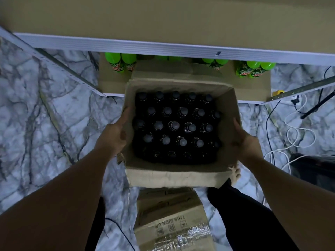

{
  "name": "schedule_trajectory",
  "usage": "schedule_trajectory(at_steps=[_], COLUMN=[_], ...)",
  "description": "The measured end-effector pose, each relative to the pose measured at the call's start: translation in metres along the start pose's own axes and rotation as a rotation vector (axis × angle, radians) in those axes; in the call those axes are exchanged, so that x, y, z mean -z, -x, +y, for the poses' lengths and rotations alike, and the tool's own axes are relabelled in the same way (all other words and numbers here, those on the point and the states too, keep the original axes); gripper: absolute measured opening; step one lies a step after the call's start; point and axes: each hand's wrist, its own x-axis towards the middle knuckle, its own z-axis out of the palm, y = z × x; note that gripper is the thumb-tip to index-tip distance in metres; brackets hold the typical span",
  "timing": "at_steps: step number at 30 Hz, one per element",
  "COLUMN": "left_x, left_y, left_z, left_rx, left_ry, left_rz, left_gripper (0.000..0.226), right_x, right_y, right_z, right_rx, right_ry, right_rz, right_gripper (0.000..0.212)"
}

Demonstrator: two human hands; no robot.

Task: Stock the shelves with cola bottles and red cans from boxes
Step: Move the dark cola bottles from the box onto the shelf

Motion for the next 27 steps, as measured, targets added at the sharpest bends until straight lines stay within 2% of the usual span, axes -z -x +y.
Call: schedule_trajectory(at_steps=[5, 7, 9, 11, 12, 14, 16, 18, 21, 25, 27], left_x=[-0.015, -0.019, -0.024, -0.03, -0.034, -0.042, -0.051, -0.06, -0.076, -0.105, -0.12], left_y=[0.009, 0.009, 0.01, 0.009, 0.006, -0.006, -0.024, -0.045, -0.077, -0.108, -0.116], left_z=[-0.013, -0.015, -0.007, 0.012, 0.024, 0.049, 0.074, 0.095, 0.127, 0.153, 0.158], left_rx=[-0.012, -0.013, -0.035, -0.133, -0.198, -0.358, -0.382, -0.314, -0.279, -0.298, -0.234], left_ry=[-0.029, -0.068, -0.173, -0.387, -0.402, -0.284, -0.156, -0.071, -0.038, -0.133, -0.192], left_rz=[0.001, 0.03, 0.123, 0.317, 0.394, 0.4, 0.31, 0.24, 0.251, 0.312, 0.342], left_gripper=[0.094, 0.099, 0.101, 0.095, 0.088, 0.071, 0.059, 0.05, 0.042, 0.042, 0.045], right_x=[0.004, 0.001, -0.003, -0.011, -0.016, -0.026, -0.03, -0.034, -0.039, -0.051, -0.059], right_y=[-0.009, -0.004, 0.003, 0.006, 0.006, -0.003, -0.015, -0.028, -0.055, -0.089, -0.102], right_z=[0.006, -0.003, -0.016, -0.03, -0.037, -0.053, -0.076, -0.091, -0.099, -0.101, -0.1], right_rx=[0.103, 0.074, 0.017, 0.056, 0.109, 0.262, 0.342, 0.251, 0.104, 0.072, 0.063], right_ry=[0.041, 0.065, 0.08, 0.191, 0.251, 0.2, 0.012, -0.128, -0.217, -0.251, -0.235], right_rz=[0.013, -0.021, 0.0, 0.218, 0.35, 0.508, 0.386, 0.24, 0.272, 0.348, 0.39], right_gripper=[0.094, 0.089, 0.085, 0.08, 0.073, 0.055, 0.042, 0.042, 0.046, 0.041, 0.041])
